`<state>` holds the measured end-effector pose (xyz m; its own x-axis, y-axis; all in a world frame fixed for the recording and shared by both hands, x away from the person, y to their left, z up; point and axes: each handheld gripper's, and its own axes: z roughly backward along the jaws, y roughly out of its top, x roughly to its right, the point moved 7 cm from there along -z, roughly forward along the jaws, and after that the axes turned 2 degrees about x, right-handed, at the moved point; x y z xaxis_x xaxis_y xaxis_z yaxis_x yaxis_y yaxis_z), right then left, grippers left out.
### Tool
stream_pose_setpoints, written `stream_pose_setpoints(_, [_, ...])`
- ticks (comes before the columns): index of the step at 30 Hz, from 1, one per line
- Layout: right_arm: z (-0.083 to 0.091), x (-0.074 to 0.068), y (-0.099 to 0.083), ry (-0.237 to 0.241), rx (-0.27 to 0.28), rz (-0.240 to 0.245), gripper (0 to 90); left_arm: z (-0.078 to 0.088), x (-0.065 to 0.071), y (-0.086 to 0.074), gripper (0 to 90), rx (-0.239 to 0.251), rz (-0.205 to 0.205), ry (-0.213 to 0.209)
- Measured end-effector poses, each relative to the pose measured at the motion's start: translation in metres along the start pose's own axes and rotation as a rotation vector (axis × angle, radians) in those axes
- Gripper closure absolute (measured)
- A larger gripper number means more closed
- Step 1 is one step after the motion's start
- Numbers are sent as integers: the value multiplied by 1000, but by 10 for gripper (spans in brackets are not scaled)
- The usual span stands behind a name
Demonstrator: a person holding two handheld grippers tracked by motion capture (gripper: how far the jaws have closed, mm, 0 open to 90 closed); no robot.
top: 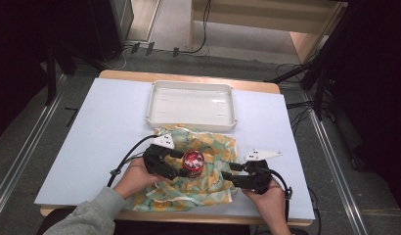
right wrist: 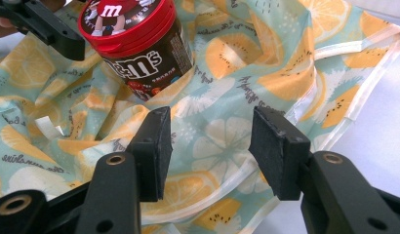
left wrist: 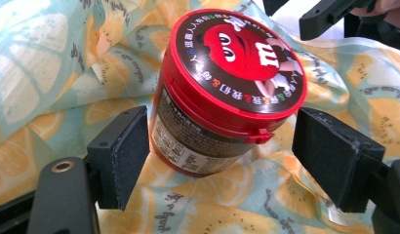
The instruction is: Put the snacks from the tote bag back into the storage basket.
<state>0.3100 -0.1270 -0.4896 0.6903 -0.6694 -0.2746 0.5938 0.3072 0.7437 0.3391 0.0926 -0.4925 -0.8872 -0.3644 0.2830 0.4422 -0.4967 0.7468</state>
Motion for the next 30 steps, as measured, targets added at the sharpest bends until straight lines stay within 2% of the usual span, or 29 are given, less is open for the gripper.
stream_pose_setpoints(8, [-1, -1, -1, 4, -5, 1, 509, -9, 0, -1, 220, -7, -12, 5])
stream_pose_setpoints(16, [-2, -1, -1, 2, -8, -2, 503, -17, 0, 0, 209, 10, -23, 5])
stream_pose_setpoints(30, [-3, -2, -1, 11, -14, -13, 491, -29, -1, -1, 183, 9, -33, 18])
